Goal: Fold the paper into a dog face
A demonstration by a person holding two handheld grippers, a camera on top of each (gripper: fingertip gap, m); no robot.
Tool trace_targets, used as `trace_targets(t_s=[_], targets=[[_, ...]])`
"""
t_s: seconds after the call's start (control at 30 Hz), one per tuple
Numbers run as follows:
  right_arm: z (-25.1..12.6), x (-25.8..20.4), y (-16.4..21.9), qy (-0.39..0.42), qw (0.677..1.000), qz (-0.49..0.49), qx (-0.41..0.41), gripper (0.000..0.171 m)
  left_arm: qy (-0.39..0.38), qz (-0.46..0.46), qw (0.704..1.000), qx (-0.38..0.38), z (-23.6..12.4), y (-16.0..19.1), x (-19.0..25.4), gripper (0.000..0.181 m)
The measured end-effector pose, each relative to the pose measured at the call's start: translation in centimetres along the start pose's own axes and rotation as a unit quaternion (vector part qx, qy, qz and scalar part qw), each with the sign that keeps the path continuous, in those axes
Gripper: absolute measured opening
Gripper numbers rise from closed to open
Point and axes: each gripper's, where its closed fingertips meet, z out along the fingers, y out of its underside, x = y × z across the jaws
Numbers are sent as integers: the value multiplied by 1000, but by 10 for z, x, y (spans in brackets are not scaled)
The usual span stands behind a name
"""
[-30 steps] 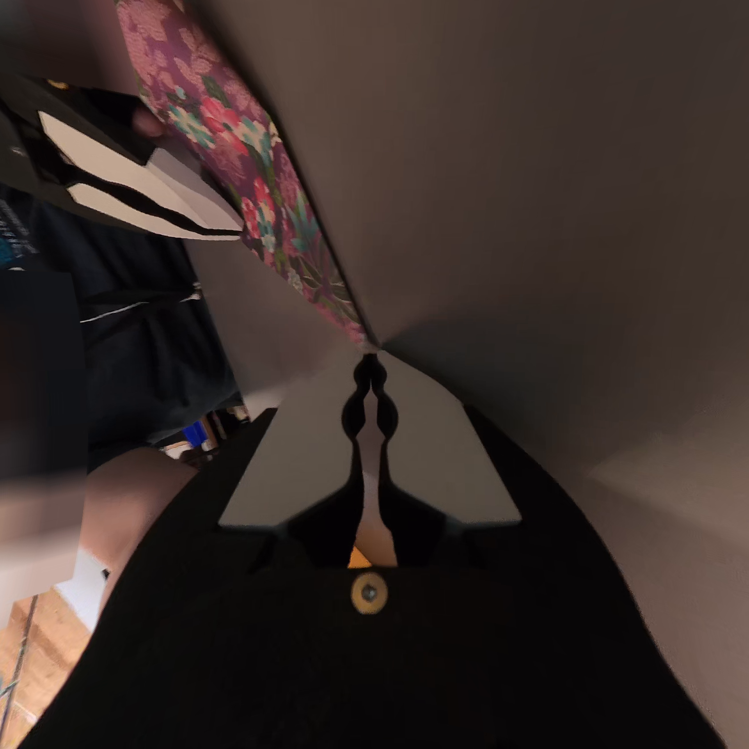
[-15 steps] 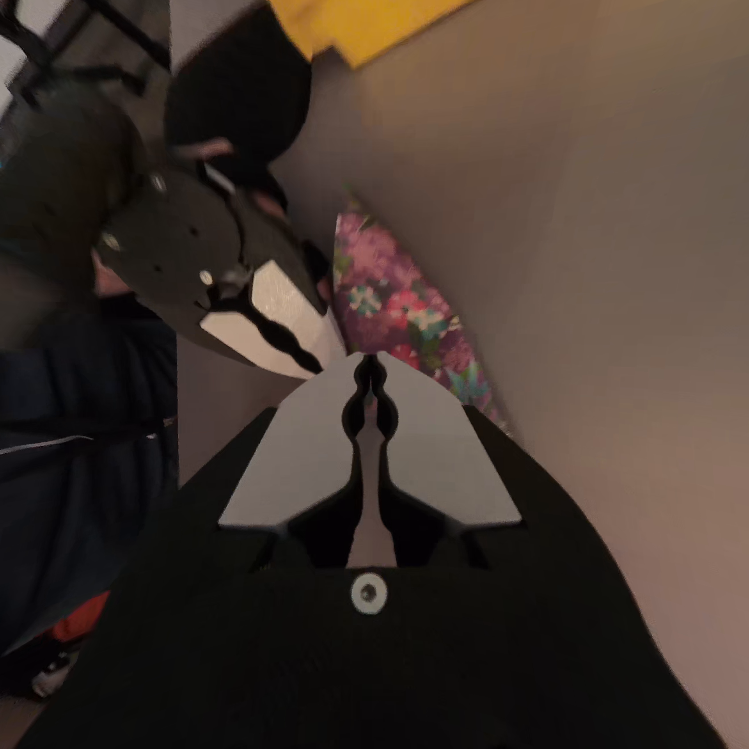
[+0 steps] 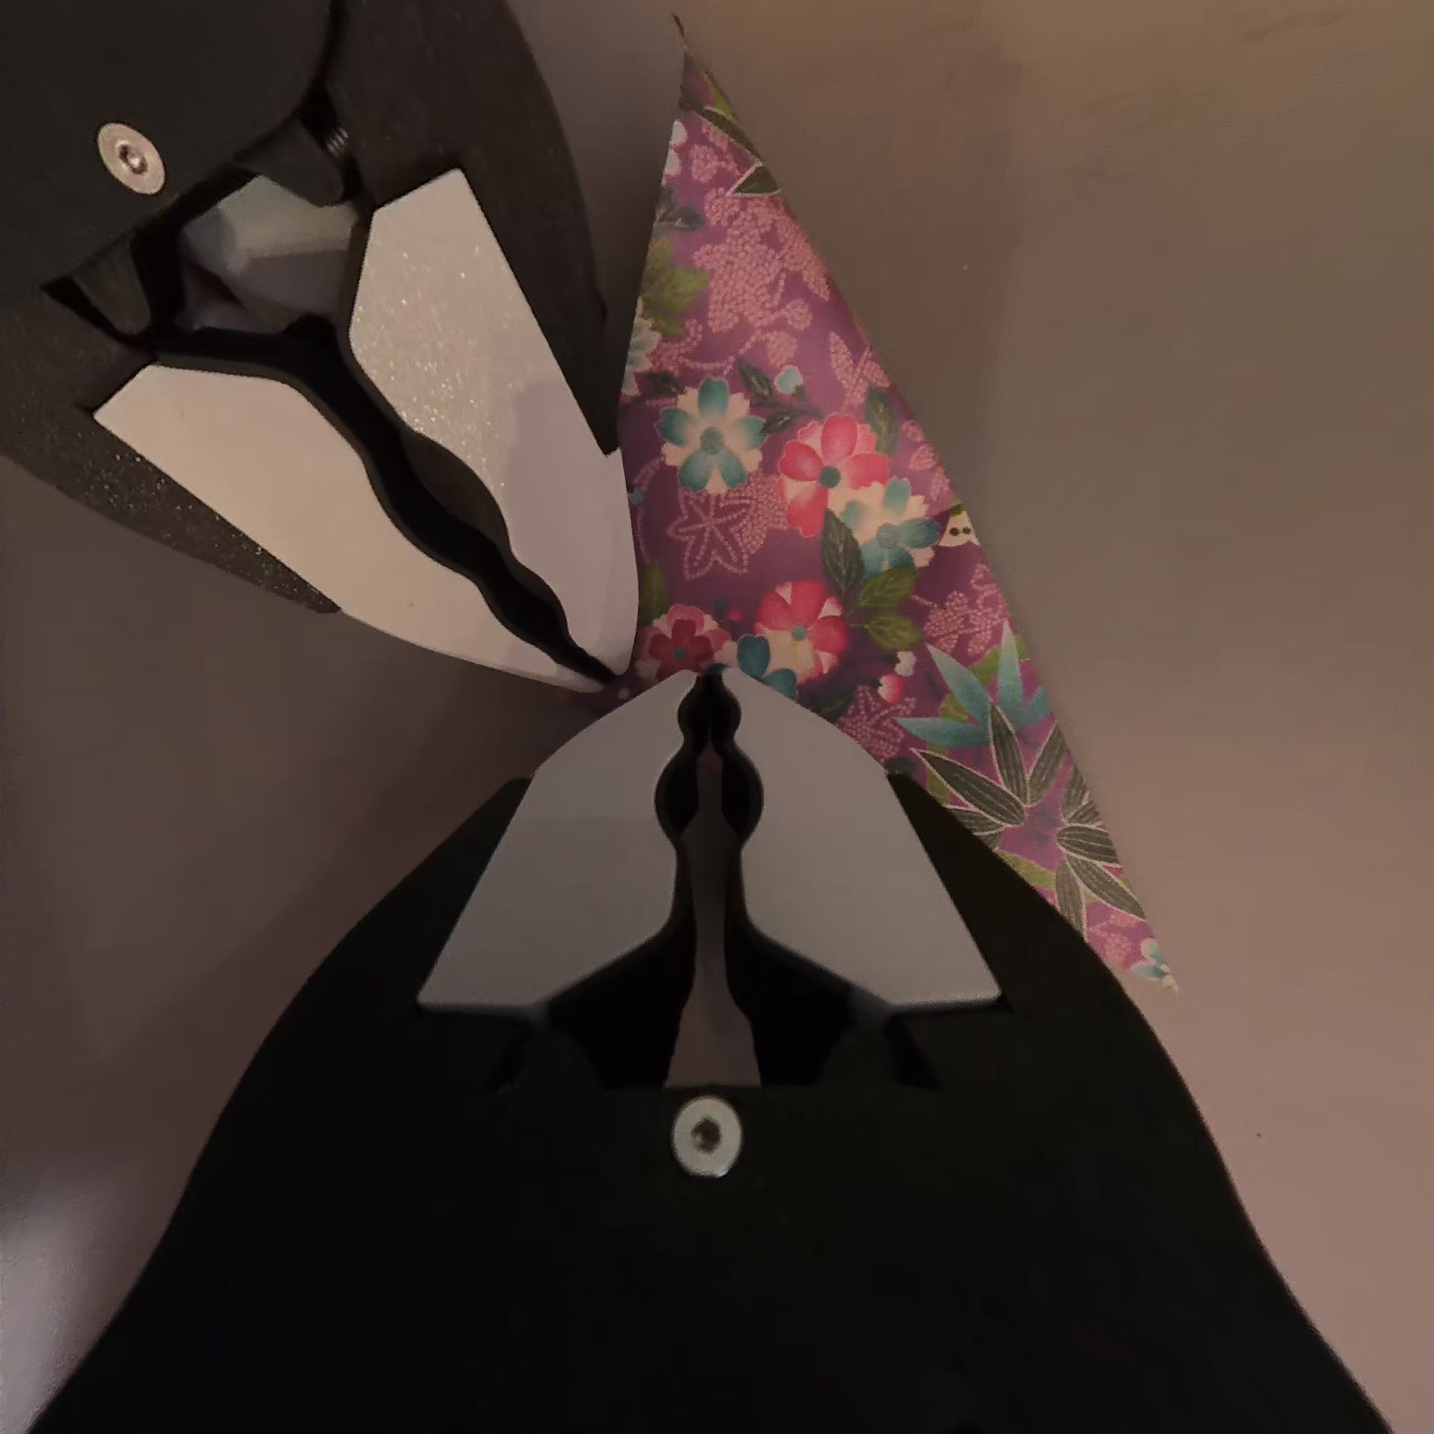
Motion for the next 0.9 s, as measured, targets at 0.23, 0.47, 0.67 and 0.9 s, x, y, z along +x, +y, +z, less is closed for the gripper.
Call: trace_targets(t_s=[0.23, 0.47, 0.67, 0.9], targets=[[0, 0, 0, -1, 1000, -4, 1, 3, -38, -48, 998, 22, -6, -4, -15, 0], [0, 0, 0, -9, 1000, 1, 7, 3, -101, -95, 990, 32, -14, -10, -43, 0], [0, 0, 0, -5, 1000, 0, 8, 3, -162, -102, 981, -15, -5, 1, -58, 0], [0, 0, 0, -18, 1000, 15, 19, 3, -191, -67, 978, -43, -4, 2, -59, 1]])
